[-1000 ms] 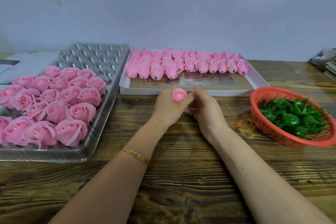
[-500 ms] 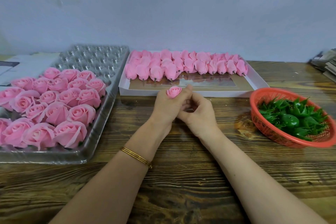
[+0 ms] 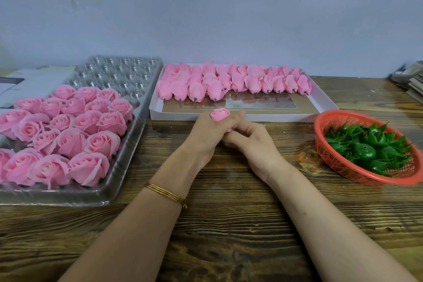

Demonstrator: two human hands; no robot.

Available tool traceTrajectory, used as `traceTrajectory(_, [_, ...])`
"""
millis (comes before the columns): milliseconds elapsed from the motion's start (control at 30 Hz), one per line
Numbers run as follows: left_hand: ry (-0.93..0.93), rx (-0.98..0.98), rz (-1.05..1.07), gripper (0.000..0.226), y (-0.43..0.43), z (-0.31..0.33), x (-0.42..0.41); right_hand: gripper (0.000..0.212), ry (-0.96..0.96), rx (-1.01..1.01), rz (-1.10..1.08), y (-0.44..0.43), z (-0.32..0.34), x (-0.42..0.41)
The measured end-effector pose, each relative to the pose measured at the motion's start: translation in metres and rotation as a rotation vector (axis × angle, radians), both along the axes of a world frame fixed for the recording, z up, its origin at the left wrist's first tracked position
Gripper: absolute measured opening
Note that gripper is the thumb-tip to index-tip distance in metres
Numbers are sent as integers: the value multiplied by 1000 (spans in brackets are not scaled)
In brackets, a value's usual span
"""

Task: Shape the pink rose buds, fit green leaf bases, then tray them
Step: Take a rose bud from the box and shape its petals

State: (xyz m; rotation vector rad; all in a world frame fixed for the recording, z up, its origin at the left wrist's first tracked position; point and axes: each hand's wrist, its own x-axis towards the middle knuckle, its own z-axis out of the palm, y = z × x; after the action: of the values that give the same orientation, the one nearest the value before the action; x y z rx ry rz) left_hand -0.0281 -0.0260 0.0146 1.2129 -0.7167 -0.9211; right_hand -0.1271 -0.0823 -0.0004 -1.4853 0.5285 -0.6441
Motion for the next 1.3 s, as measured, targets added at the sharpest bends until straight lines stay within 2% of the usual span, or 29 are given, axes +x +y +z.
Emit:
traceTrajectory(100, [-8, -7, 51, 15, -1, -2, -1, 17, -9, 7, 9, 0, 1, 0])
traceTrajectory(200, [29, -17, 109, 31, -6, -7, 0, 21, -14, -35, -37, 1, 1, -1])
traceTrajectory(300, [53, -14, 139, 36, -8, -9, 0, 26, -13, -88, -74, 2, 2, 1])
traceTrajectory(533, [59, -36, 85, 21, -6, -8, -1, 24, -12, -151, -114, 0, -2, 1])
traceTrajectory(700, [21, -6, -2, 11, -1, -2, 4, 14, -16, -42, -51, -3, -3, 0])
traceTrajectory(833, [25, -6, 12, 21, 0, -2, 3, 18, -40, 74, 1, -2, -1, 0])
traceTrajectory(1000, [41, -1, 50, 18, -3, -2, 0, 33, 13, -62, -41, 0, -3, 1])
traceTrajectory(1167, [7, -17, 0, 17, -2, -4, 2, 23, 12, -104, -87, 0, -5, 2])
traceTrajectory(1233, [-20, -17, -30, 22, -1, -4, 5, 19, 13, -73, -66, -2, -4, 1])
traceTrajectory(1300, [-29, -14, -50, 37, -1, -4, 7, 16, -1, -29, -25, -2, -4, 0])
